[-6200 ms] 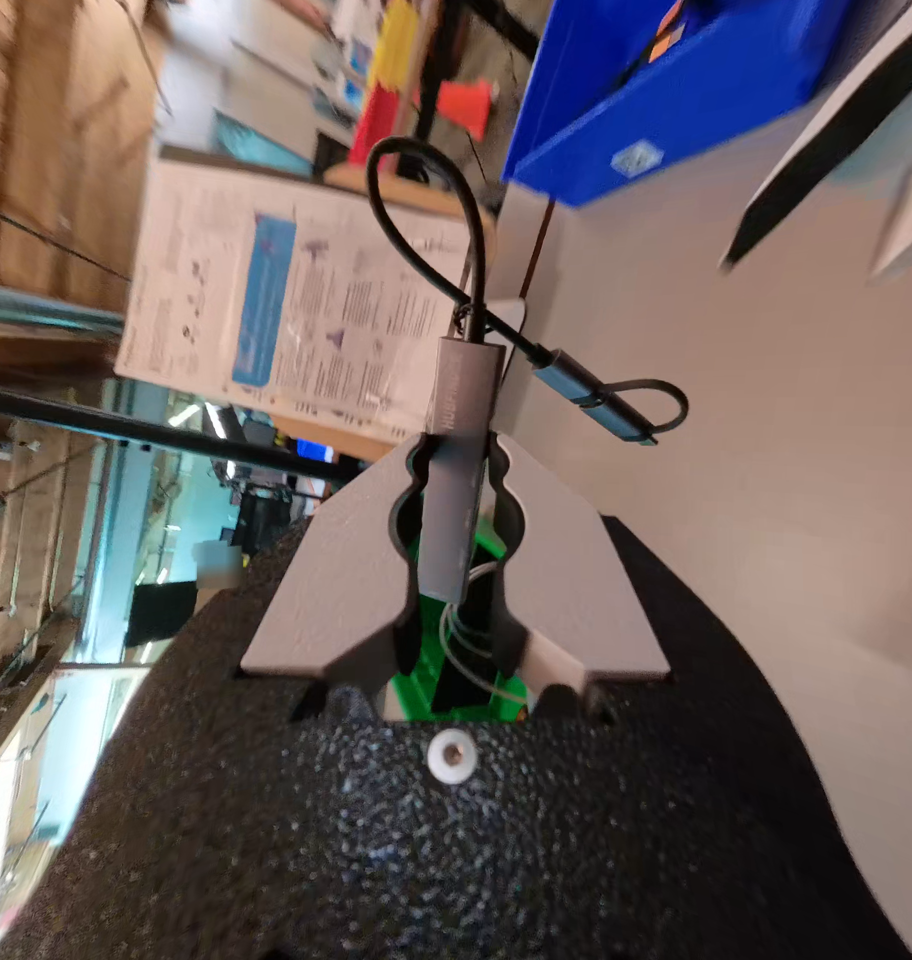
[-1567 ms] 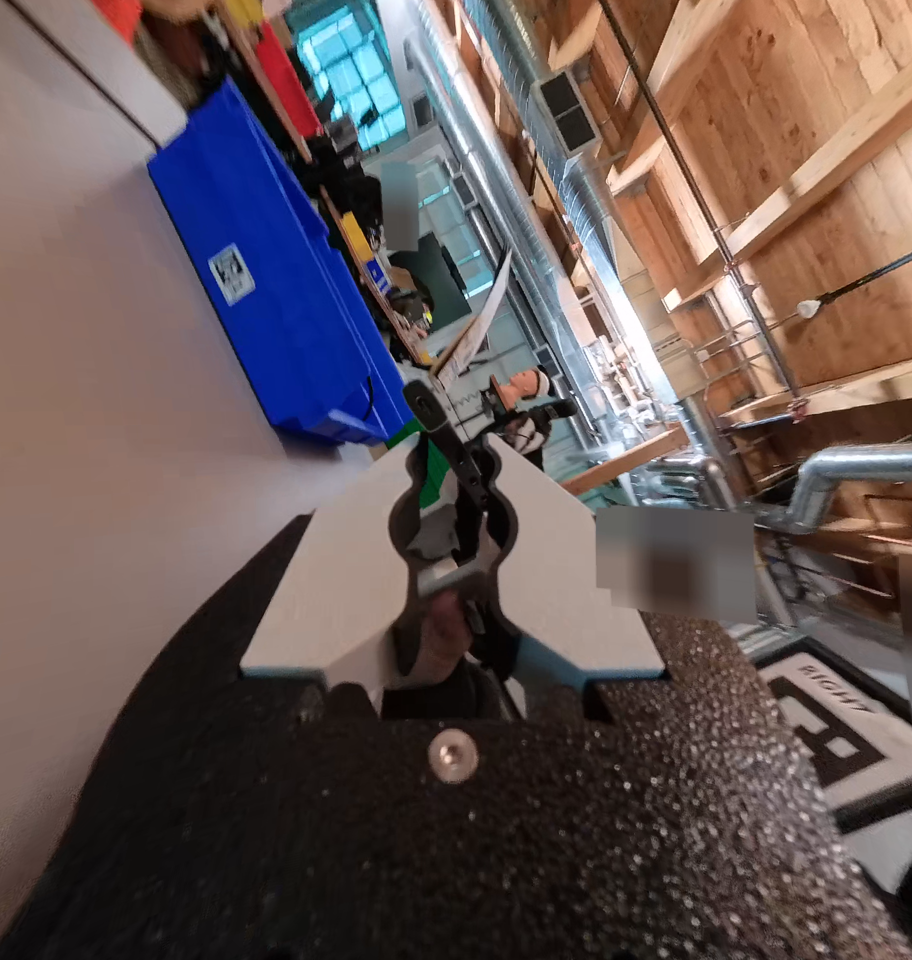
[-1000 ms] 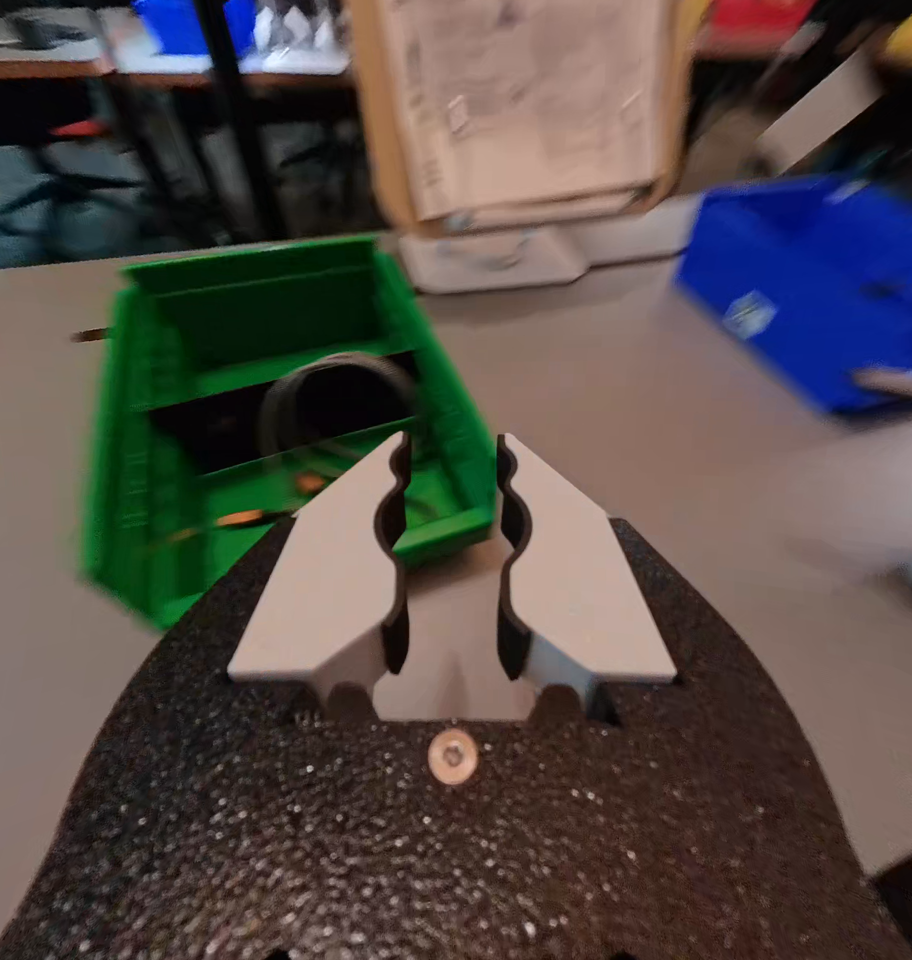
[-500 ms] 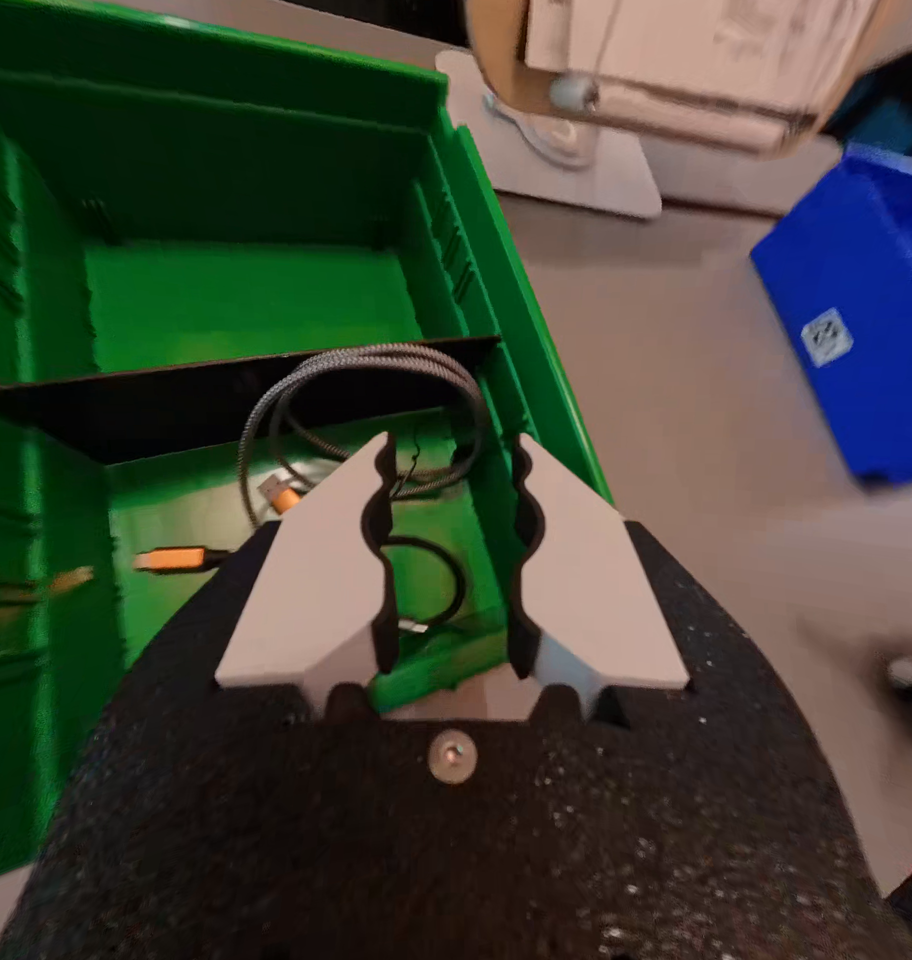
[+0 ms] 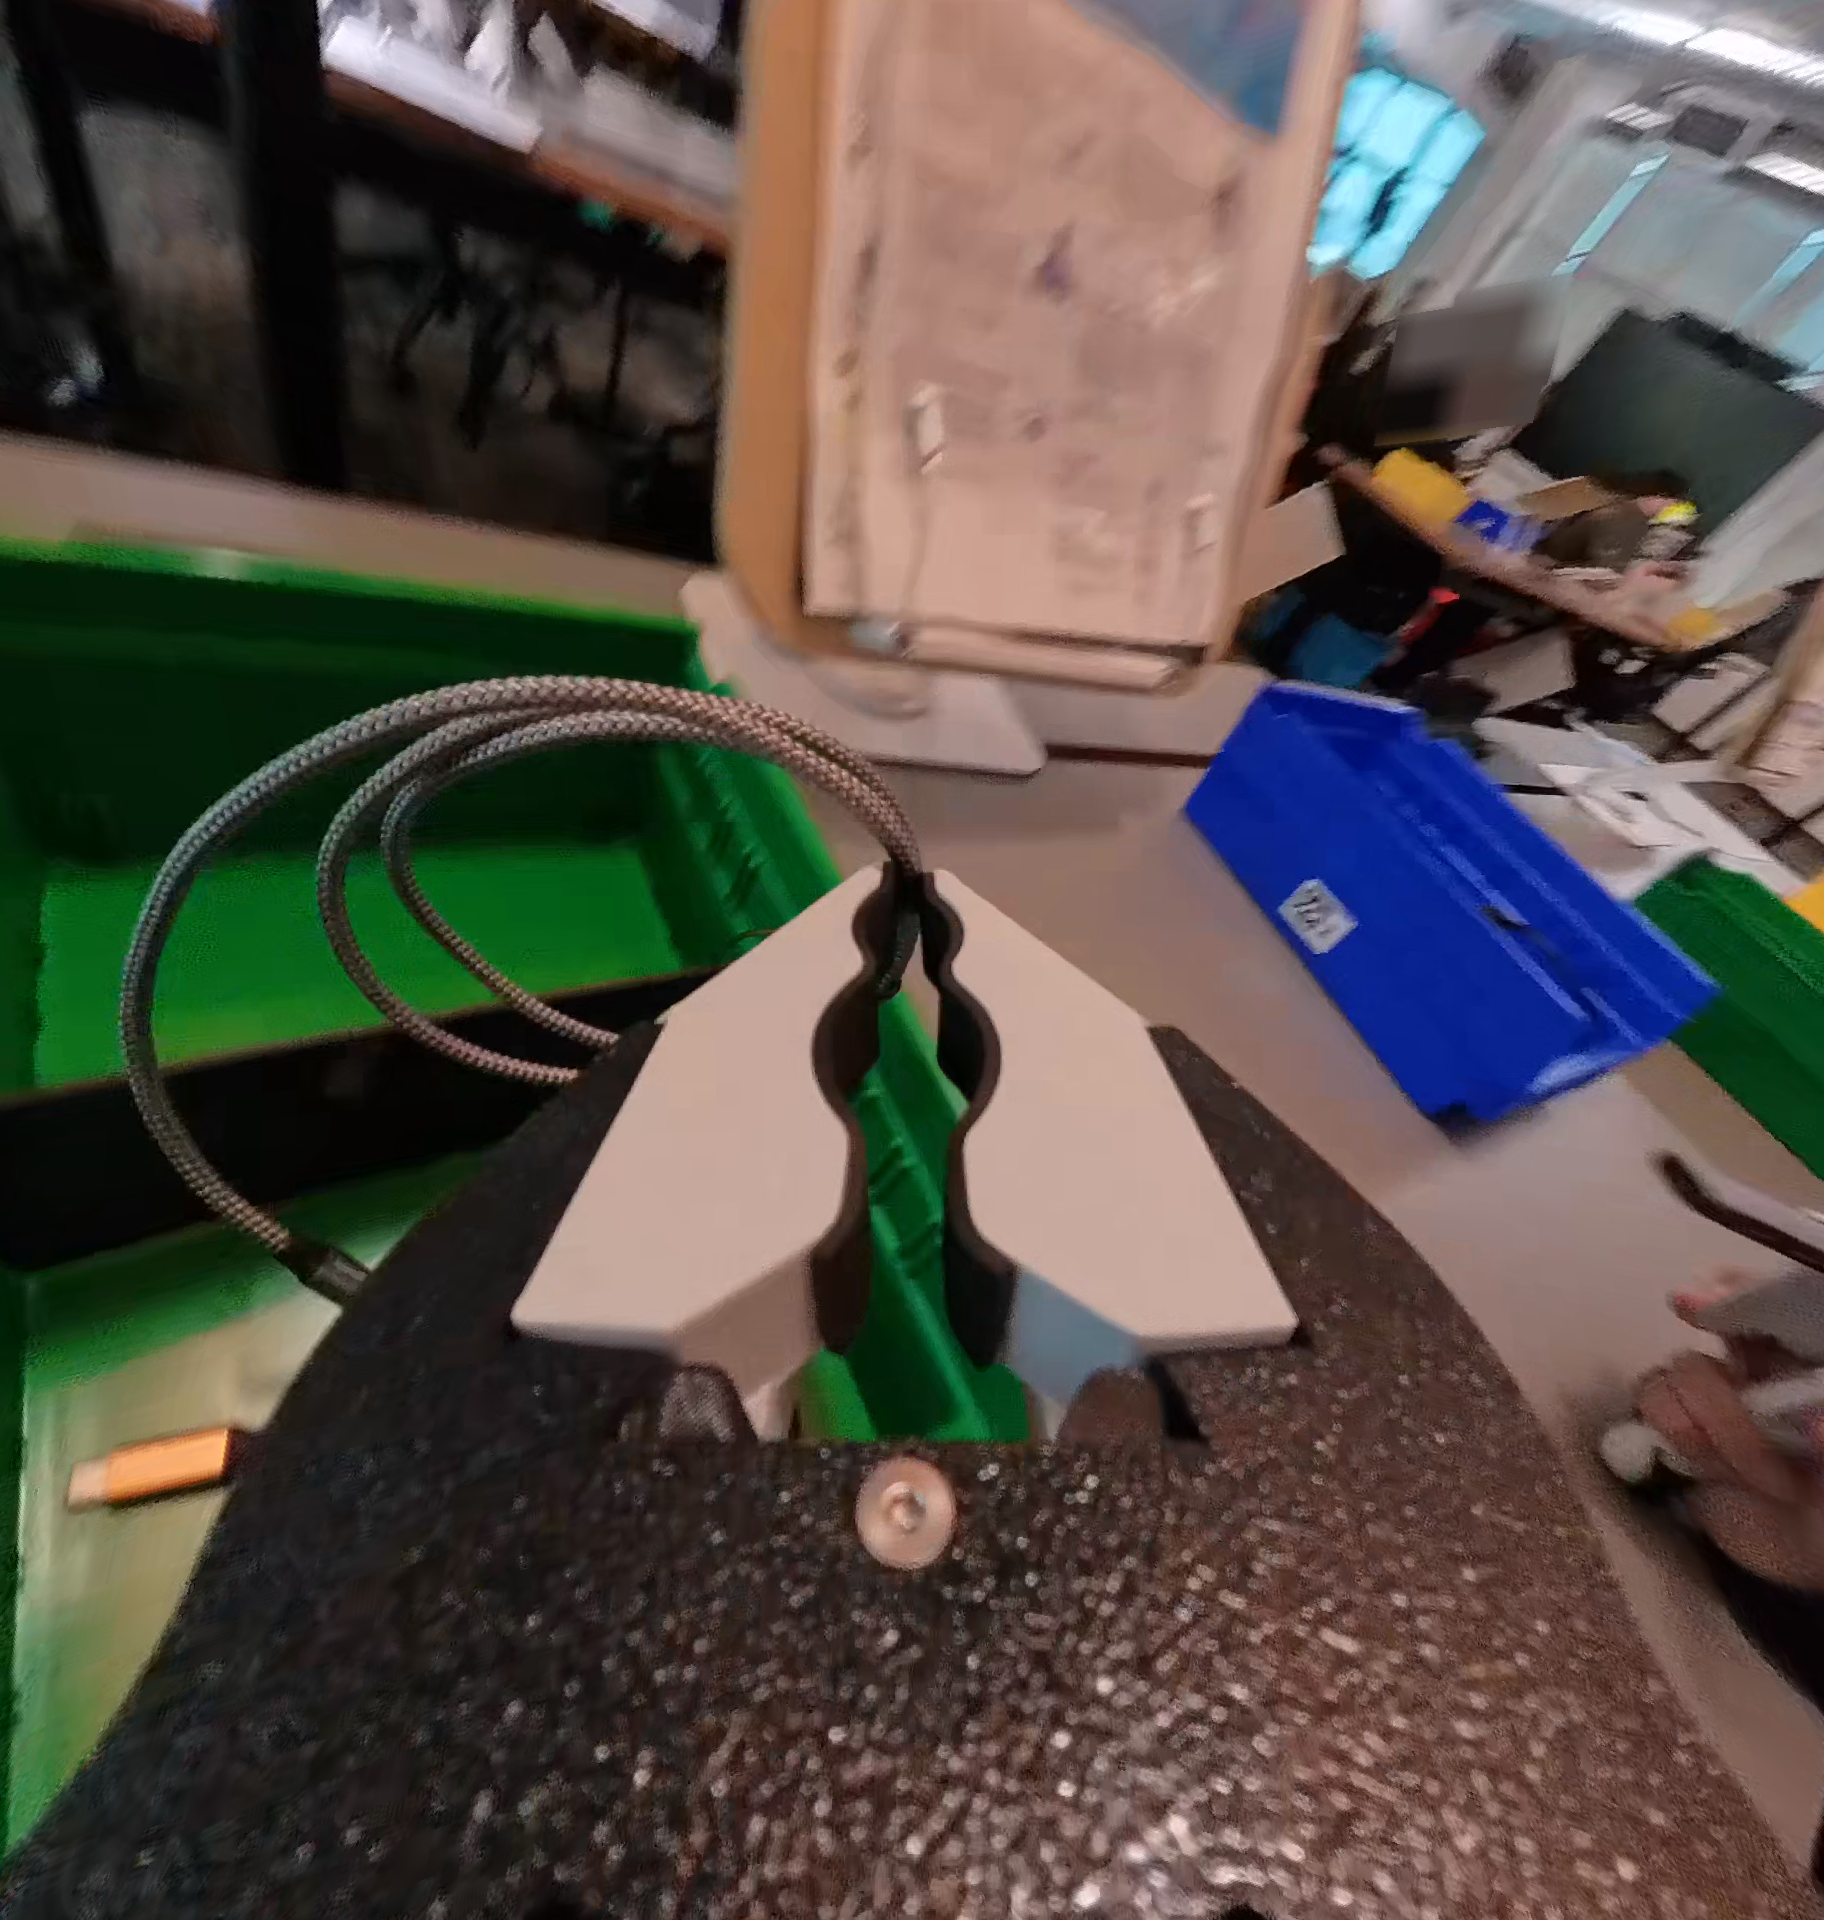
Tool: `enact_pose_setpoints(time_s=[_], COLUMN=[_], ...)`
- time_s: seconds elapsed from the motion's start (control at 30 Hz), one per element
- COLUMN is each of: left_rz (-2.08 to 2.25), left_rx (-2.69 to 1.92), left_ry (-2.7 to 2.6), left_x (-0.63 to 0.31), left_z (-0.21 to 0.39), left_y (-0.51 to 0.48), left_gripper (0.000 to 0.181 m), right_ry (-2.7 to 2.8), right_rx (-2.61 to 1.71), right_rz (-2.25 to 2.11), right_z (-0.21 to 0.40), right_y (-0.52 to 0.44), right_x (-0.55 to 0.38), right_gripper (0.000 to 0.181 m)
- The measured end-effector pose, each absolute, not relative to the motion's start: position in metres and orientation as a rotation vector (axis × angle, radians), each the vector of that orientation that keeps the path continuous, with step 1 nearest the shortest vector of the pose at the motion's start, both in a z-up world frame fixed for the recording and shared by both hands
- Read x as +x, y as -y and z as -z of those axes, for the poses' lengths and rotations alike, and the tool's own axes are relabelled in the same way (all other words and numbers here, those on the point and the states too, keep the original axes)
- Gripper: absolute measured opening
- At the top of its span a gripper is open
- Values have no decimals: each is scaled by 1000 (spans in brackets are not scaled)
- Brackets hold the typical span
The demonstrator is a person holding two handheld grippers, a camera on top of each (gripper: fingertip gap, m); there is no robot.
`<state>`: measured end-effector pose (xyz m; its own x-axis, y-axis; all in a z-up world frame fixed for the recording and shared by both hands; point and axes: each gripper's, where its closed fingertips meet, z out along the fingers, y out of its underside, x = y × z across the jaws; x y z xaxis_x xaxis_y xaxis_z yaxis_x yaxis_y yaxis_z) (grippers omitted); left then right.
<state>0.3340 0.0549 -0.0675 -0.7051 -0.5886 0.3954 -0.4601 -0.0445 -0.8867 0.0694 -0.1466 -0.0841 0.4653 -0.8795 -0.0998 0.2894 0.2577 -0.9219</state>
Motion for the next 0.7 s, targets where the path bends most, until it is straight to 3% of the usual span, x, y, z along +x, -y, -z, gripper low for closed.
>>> enact_pose_setpoints(time_s=[0.1, 0.2, 0.53, 0.7], left_rz=[2000, 1885, 706, 603], left_rx=[-763, -273, 1001, 1191], left_ry=[-2196, -2533, -2967, -2915], left_x=[288, 215, 46, 25], left_z=[15, 10, 166, 202], left_y=[-43, -19, -20, -27], left_gripper=[1, 1, 1, 1], right_ry=[-719, -732, -788, -781], right_rx=[-1001, -987, -895, -905], right_rz=[890, 911, 912, 918], right_z=[84, 84, 82, 82], right_y=[148, 153, 173, 171], right_x=[70, 71, 69, 69], right_gripper=[22, 22, 22, 22])
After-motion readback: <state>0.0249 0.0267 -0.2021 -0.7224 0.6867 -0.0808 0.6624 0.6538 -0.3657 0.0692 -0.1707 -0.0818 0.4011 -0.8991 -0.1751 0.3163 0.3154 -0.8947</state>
